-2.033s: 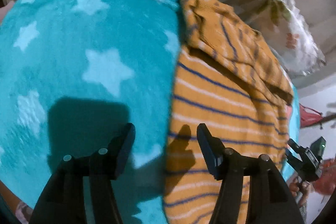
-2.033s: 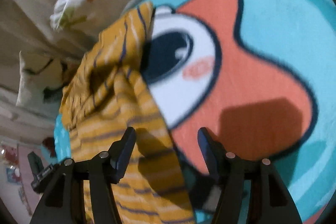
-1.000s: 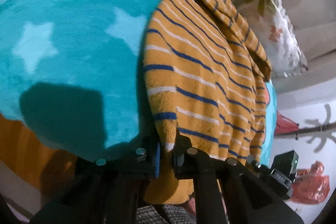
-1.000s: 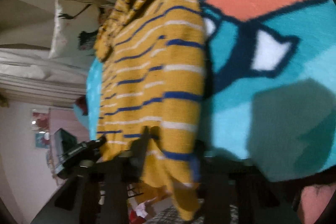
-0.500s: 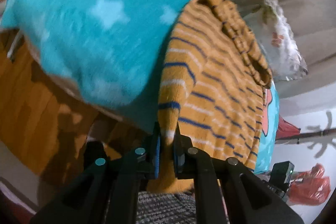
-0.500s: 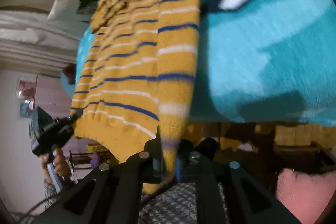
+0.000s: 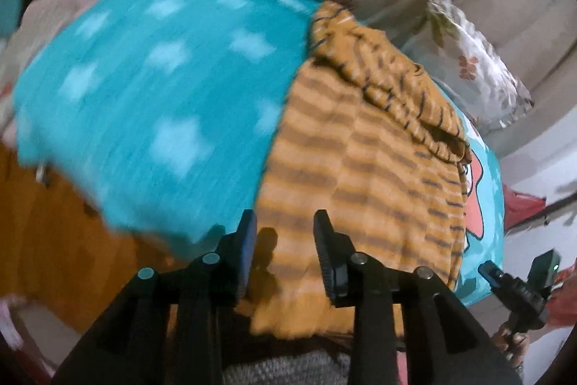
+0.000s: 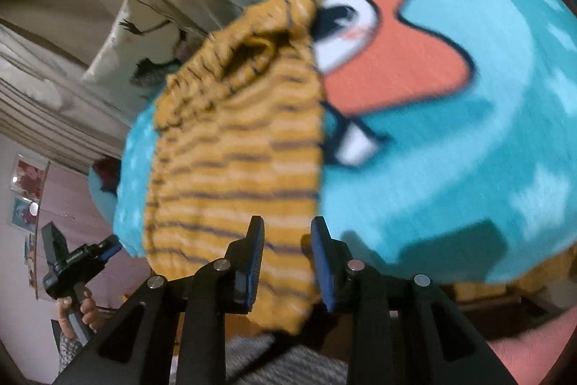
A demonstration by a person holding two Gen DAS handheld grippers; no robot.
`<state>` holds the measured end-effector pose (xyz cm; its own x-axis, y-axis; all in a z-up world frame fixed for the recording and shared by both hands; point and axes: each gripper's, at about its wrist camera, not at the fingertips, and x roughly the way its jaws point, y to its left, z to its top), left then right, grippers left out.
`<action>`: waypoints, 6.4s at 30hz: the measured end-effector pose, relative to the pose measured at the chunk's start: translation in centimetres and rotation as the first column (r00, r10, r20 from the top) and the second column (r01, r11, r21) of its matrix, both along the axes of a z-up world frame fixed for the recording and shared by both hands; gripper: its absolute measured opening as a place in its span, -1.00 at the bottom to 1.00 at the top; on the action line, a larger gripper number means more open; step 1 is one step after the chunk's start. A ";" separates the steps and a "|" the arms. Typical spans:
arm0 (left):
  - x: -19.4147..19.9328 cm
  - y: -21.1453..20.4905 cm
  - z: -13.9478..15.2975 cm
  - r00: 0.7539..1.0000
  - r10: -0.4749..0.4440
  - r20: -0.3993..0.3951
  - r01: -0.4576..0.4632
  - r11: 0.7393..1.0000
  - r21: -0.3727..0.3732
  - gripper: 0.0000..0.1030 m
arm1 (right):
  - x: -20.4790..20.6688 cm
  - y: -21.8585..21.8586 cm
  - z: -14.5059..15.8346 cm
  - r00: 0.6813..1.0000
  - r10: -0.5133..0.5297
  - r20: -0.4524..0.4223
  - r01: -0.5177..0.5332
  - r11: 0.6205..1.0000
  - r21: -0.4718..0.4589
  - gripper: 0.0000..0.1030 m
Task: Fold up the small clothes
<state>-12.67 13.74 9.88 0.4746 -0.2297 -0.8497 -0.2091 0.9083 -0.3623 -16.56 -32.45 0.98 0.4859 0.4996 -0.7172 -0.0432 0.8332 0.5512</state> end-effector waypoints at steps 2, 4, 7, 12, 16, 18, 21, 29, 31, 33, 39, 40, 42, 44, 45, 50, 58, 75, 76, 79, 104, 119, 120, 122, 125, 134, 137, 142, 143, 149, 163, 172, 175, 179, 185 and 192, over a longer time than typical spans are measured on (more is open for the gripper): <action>2.4 -1.2 0.5 0.999 -0.039 0.034 0.038 0.999 0.033 -0.22 | 1.4 0.8 0.6 1.000 0.006 0.016 -0.006 1.000 0.017 -0.40; 5.7 -2.4 0.8 0.995 -0.080 0.060 0.077 0.995 0.059 -0.14 | 3.3 1.9 1.2 1.000 0.001 0.023 -0.002 0.999 0.051 -0.37; 10.9 -3.8 0.4 0.989 -0.132 0.072 0.127 0.989 0.071 -0.09 | 6.3 3.8 2.3 0.998 -0.024 0.050 0.022 0.999 0.029 -0.36; 20.4 -5.2 -2.3 0.980 -0.194 0.035 0.186 0.968 0.168 -0.09 | 12.4 8.8 3.4 0.995 0.001 0.104 0.016 0.986 -0.166 -0.44; 25.4 -5.1 -5.8 0.975 -0.215 -0.049 0.220 0.943 0.248 -0.09 | 16.9 12.0 2.3 0.994 0.030 0.109 0.005 0.951 -0.309 -0.83; 26.2 -5.1 -6.6 0.971 -0.234 -0.046 0.238 0.936 0.258 -0.07 | 18.9 13.2 1.2 0.994 0.037 0.098 0.001 0.932 -0.362 -0.83; 26.3 -5.8 -6.8 0.958 -0.282 -0.044 0.282 0.911 0.301 -0.05 | 21.4 14.1 -0.5 0.994 0.064 0.088 -0.016 0.887 -0.461 -0.84; 26.1 -5.7 -6.9 0.953 -0.301 -0.029 0.296 0.911 0.286 0.05 | 21.8 3.4 -0.4 0.881 -0.458 0.116 0.473 0.854 -0.218 -1.00; 26.2 -5.7 -6.8 0.954 -0.300 -0.028 0.295 0.913 0.281 0.05 | 20.6 3.1 -0.6 0.863 -0.497 0.090 0.505 0.852 -0.140 -1.00; 26.2 -5.6 -6.8 0.953 -0.301 -0.024 0.296 0.916 0.272 0.05 | 19.7 2.4 -1.2 0.845 -0.534 0.035 0.535 0.844 -0.042 -0.98; 25.6 -3.0 -6.3 0.965 -0.261 -0.016 0.259 0.948 0.185 -0.21 | 19.3 4.6 -0.4 0.895 -0.446 -0.001 0.445 0.894 -0.053 -0.89; 25.6 -2.1 -6.3 0.971 -0.240 -0.017 0.240 0.959 0.152 -0.29 | 19.4 5.3 0.1 0.908 -0.419 0.023 0.420 0.904 -0.084 -0.89; 25.5 -0.7 -6.1 0.980 -0.200 -0.023 0.201 0.973 0.114 -0.39 | 19.7 6.3 0.4 0.926 -0.376 0.036 0.377 0.918 -0.121 -0.89; 25.6 0.1 -6.1 0.983 -0.181 -0.030 0.184 0.973 0.141 -0.39 | 20.7 7.4 0.2 0.945 -0.324 0.029 0.325 0.935 -0.138 -0.89; 25.7 0.3 -6.3 0.982 -0.184 -0.040 0.188 0.972 0.139 -0.39 | 21.4 8.1 0.1 0.957 -0.289 0.029 0.290 0.944 -0.155 -0.89; 25.2 0.8 -5.6 0.984 -0.175 -0.038 0.178 0.977 0.116 -0.39 | 24.2 8.8 -0.7 0.953 -0.291 0.087 0.304 0.918 -0.256 -0.89; 22.8 1.8 -4.1 0.980 -0.198 -0.031 0.200 0.976 0.085 -0.31 | 19.5 4.7 -0.7 0.897 -0.439 -0.053 0.439 0.898 -0.012 -0.23; 29.1 0.7 -4.9 0.982 -0.175 -0.064 0.187 0.923 0.337 -1.00 | 12.4 8.0 -0.2 0.933 -0.353 -0.072 0.340 0.929 -0.147 -0.10; 29.1 1.4 -4.7 0.984 -0.165 -0.061 0.175 0.929 0.325 -1.00 | 12.3 7.9 -0.1 0.932 -0.355 -0.072 0.342 0.928 -0.148 -0.10; 28.2 3.2 -3.8 0.988 -0.155 -0.025 0.156 0.958 0.242 -0.97 | 11.7 7.6 0.0 0.929 -0.363 -0.075 0.346 0.922 -0.174 -0.10; 4.5 -0.8 -7.4 0.982 -0.185 -0.040 0.173 0.962 -0.210 -0.41 | 3.5 1.8 -5.2 0.982 -0.107 -0.158 0.148 0.951 0.273 0.06; -5.0 -2.1 -7.2 0.994 -0.104 -0.015 0.096 0.958 -0.271 -0.19 | -3.7 4.3 -8.5 0.970 0.058 -0.237 0.023 0.945 0.326 0.10; -5.4 -2.3 -7.6 0.994 -0.103 -0.027 0.092 0.958 -0.271 -0.11 | -3.8 4.6 -8.6 0.969 0.066 -0.238 0.014 0.947 0.322 0.10; -5.8 -2.7 -8.6 0.993 -0.104 -0.058 0.084 0.957 -0.278 -0.03 | -3.8 4.8 -8.6 0.969 0.077 -0.237 0.000 0.951 0.309 0.10; -6.2 -3.5 -9.9 0.989 -0.109 -0.098 0.076 0.953 -0.293 -0.04 | -3.7 5.4 -8.5 0.969 0.084 -0.233 -0.013 0.957 0.291 0.09; -7.3 -3.5 -6.9 0.991 -0.072 -0.109 0.044 0.969 -0.242 -0.85 | -4.8 5.8 -8.2 0.963 0.111 -0.245 -0.056 0.973 0.222 -0.79; -7.5 -3.2 -4.0 0.997 -0.050 -0.058 0.036 0.972 -0.230 -0.85 | -5.0 5.8 -5.4 0.975 0.138 -0.172 -0.098 0.970 0.221 -0.83; -5.1 -2.8 0.8 0.999 -0.009 0.038 0.017 0.974 -0.225 -0.85 | -3.8 5.4 0.8 0.990 0.140 -0.020 -0.132 0.965 0.227 -0.84; -4.2 -2.8 1.3 0.999 -0.008 0.054 0.019 0.974 -0.224 -0.85 | -3.2 5.2 1.9 0.991 0.131 0.005 -0.129 0.965 0.230 -0.84; 3.9 -3.2 1.6 0.992 -0.033 0.121 0.055 0.980 -0.189 -0.85 | 3.0 5.0 7.4 0.989 0.089 0.115 -0.113 0.970 0.215 -0.85; 28.4 -5.0 -2.9 0.994 -0.100 0.038 0.103 0.991 -0.082 -0.85 | 26.1 4.8 5.5 0.987 -0.160 -0.006 0.157 0.961 0.229 -0.85; 33.6 -4.8 -6.4 0.989 -0.147 -0.033 0.140 0.976 -0.168 -0.62 | 32.2 3.5 0.9 0.958 -0.245 -0.151 0.278 0.924 0.262 -0.59; 33.9 -4.4 -6.4 0.986 -0.166 -0.025 0.157 0.967 -0.201 -0.36 | 33.2 2.7 0.1 0.944 -0.280 -0.175 0.321 0.899 0.296 -0.30; 34.1 -3.9 -6.3 0.987 -0.159 -0.017 0.151 0.962 -0.228 -0.16 | 34.0 2.1 -0.4 0.926 -0.315 -0.206 0.370 0.863 0.345 0.03; 33.8 -2.3 -6.1 0.993 -0.114 -0.012 0.107 0.960 -0.259 -0.09 | 34.6 0.5 -0.2 0.896 -0.389 -0.212 0.442 0.815 0.374 0.26; 31.4 -0.5 -4.4 0.995 -0.099 0.019 0.101 0.979 -0.178 0.17 | 32.0 -0.3 2.3 0.915 -0.371 -0.160 0.404 0.842 0.357 0.29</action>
